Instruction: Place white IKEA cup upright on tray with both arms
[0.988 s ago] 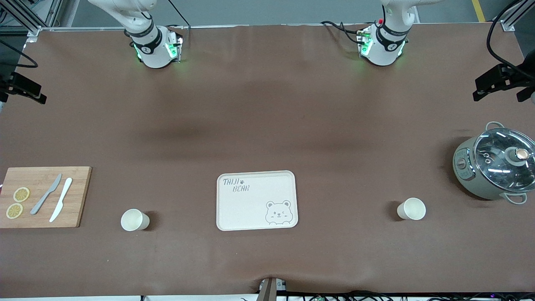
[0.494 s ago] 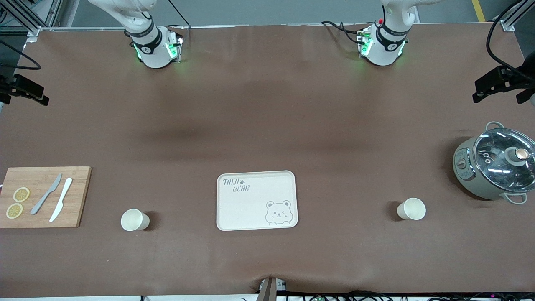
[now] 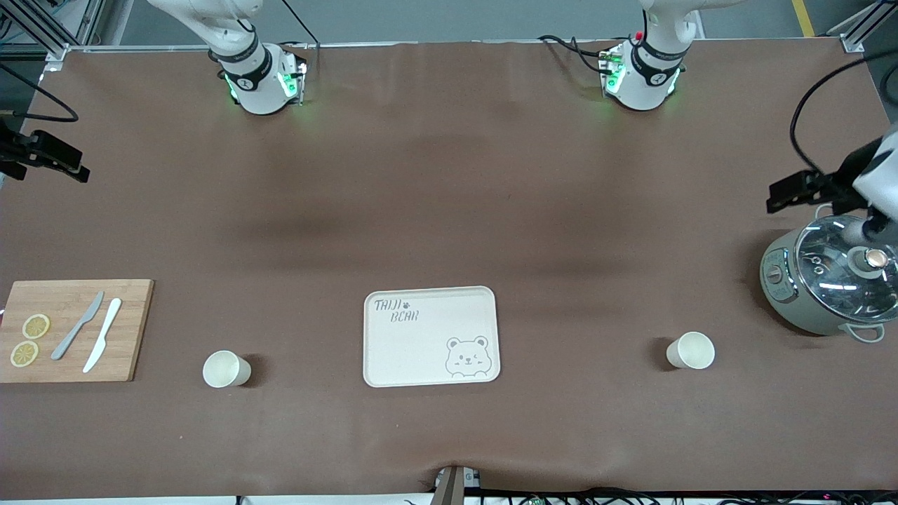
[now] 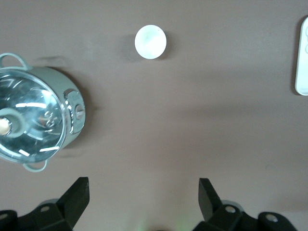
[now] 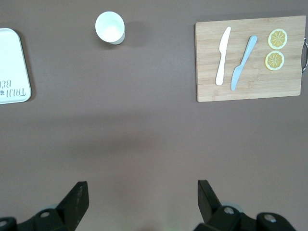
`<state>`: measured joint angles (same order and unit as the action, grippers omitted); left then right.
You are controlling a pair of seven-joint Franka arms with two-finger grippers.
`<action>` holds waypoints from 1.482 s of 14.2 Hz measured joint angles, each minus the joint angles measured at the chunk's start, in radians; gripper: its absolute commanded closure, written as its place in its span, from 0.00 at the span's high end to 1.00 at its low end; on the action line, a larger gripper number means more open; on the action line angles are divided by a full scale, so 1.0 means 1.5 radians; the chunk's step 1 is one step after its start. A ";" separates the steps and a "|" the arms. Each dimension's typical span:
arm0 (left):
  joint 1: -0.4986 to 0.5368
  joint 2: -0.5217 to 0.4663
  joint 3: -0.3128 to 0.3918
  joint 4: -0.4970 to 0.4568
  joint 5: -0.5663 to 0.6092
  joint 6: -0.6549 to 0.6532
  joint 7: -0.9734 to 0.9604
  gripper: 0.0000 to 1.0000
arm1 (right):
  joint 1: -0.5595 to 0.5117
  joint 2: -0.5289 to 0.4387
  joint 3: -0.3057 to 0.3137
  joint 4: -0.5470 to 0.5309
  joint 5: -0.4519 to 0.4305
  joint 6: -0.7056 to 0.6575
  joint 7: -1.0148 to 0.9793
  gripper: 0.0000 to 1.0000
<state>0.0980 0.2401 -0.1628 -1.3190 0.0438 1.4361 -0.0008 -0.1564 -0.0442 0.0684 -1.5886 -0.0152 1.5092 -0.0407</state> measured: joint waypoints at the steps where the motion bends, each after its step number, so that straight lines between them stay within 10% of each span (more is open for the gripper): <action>1: -0.001 0.018 0.000 0.000 0.002 0.012 0.002 1.00 | 0.002 0.000 0.000 0.000 0.001 0.001 0.000 1.00; 7: 0.002 0.125 0.000 -0.002 0.006 0.121 0.058 1.00 | 0.016 0.030 0.000 -0.004 0.030 0.043 0.000 1.00; 21: 0.005 0.332 0.007 -0.002 0.048 0.381 0.194 1.00 | 0.025 0.334 0.001 0.027 0.065 0.332 0.000 1.00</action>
<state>0.1057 0.7376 -0.1524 -1.3223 0.1153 2.0074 0.2904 -0.1185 0.4565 0.0699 -1.5487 0.0828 2.0079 -0.0401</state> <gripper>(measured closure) 0.000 0.000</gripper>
